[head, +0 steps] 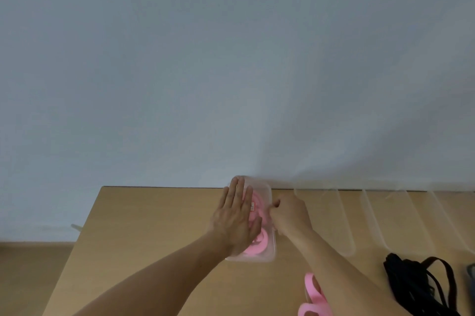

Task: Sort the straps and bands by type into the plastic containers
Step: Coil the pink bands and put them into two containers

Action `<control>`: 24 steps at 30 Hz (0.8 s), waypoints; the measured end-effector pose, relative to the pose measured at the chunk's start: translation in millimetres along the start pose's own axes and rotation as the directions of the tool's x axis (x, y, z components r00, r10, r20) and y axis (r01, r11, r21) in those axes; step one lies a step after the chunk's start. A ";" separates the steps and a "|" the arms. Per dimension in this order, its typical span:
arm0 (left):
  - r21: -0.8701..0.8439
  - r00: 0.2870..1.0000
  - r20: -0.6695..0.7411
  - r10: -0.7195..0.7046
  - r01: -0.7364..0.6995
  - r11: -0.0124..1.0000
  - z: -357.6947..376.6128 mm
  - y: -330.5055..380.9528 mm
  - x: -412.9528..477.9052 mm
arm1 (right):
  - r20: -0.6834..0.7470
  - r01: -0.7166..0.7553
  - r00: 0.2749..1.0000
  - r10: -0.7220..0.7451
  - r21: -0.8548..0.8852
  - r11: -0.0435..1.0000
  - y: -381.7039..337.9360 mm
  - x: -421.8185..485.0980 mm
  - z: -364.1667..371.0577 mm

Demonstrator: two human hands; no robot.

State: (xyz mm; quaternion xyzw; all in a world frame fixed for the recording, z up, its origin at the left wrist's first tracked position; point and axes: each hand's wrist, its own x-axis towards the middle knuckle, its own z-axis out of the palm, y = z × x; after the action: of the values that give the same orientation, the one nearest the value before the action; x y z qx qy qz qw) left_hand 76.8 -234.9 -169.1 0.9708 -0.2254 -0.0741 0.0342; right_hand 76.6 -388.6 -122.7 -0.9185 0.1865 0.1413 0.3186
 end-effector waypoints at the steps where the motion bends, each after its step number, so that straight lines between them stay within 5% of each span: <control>1: -0.003 1.000 0.016 0.009 -0.009 1.000 1.6 -1.1 0.1 | 0.003 0.000 1.000 0.000 0.008 1.000 1.2 0.8 1.1; 10: 0.005 0.999 -0.032 0.008 -0.007 1.000 3.4 1.1 0.6 | -0.086 0.302 0.947 -0.308 -0.082 0.950 1.3 10.5 -3.1; 18: -0.019 0.997 -0.075 0.025 -0.026 0.999 0.0 -1.4 0.8 | -0.117 0.323 0.938 -0.326 -0.044 0.945 -0.6 -2.5 2.0; 24: -0.066 0.998 -0.060 0.036 -0.040 0.997 -2.1 5.5 -4.5 | 0.015 0.309 0.951 -0.310 0.016 0.951 13.6 -50.4 -6.3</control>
State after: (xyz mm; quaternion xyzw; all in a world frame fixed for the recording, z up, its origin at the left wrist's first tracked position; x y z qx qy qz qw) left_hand 70.7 -237.8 -165.9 0.9665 -0.2400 -0.0526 0.0746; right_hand 26.7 -389.8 -106.0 -0.9330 0.0384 0.0963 0.3446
